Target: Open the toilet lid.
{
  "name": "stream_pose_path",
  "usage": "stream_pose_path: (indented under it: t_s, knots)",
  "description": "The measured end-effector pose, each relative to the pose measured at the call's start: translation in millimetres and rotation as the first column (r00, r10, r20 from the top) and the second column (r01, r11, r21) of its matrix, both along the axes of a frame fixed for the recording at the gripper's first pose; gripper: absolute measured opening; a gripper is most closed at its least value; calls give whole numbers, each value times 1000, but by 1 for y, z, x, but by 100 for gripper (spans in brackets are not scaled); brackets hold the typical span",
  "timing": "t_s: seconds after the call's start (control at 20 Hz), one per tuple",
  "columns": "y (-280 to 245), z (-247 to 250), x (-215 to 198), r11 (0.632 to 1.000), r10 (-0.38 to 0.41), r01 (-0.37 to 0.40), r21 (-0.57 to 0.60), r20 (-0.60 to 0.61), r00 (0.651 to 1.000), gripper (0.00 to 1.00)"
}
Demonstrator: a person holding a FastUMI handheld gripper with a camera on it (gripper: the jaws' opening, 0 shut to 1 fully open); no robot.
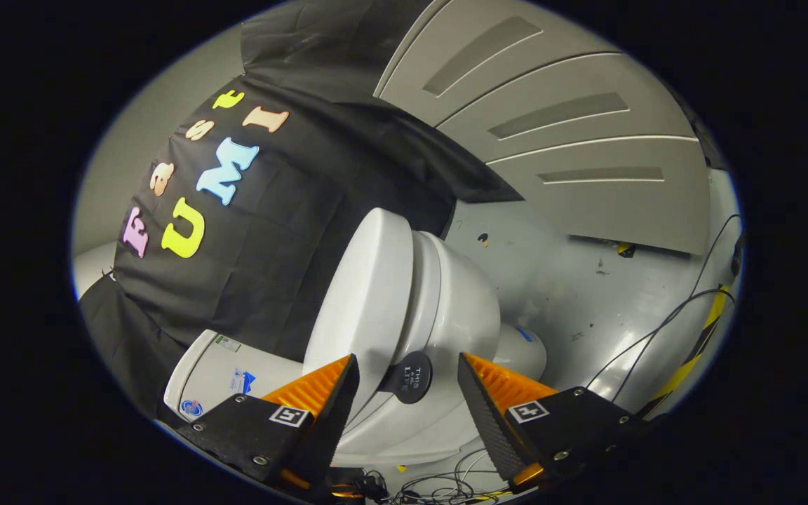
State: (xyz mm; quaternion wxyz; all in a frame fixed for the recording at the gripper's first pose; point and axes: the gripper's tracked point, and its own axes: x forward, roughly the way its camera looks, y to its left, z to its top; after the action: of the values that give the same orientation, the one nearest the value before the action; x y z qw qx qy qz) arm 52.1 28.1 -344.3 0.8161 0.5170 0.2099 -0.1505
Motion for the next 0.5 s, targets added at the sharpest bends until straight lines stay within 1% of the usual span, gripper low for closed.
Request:
stream_pose_path:
  t_s: [0.05,0.1,0.2,0.25,0.3,0.35,0.4,0.45,0.5]
  knots:
    - [5,-1,3,1000,15,-15,12,3,1000,82]
    - [10,-2,7,1000,25,-25,18,9,1000,80]
    - [11,-3,11,999,31,-32,23,26,999,72]
    - [8,-2,12,999,18,-18,27,29,999,65]
    - [7,-5,12,1000,9,-10,30,26,1000,61]
    - [7,-9,13,999,4,-5,39,24,1000,52]
    - [8,-10,12,999,2,-3,53,22,1000,48]
    - [8,-12,12,998,0,-2,63,24,1000,39]
    - [7,-11,12,997,-8,5,78,29,1000,32]
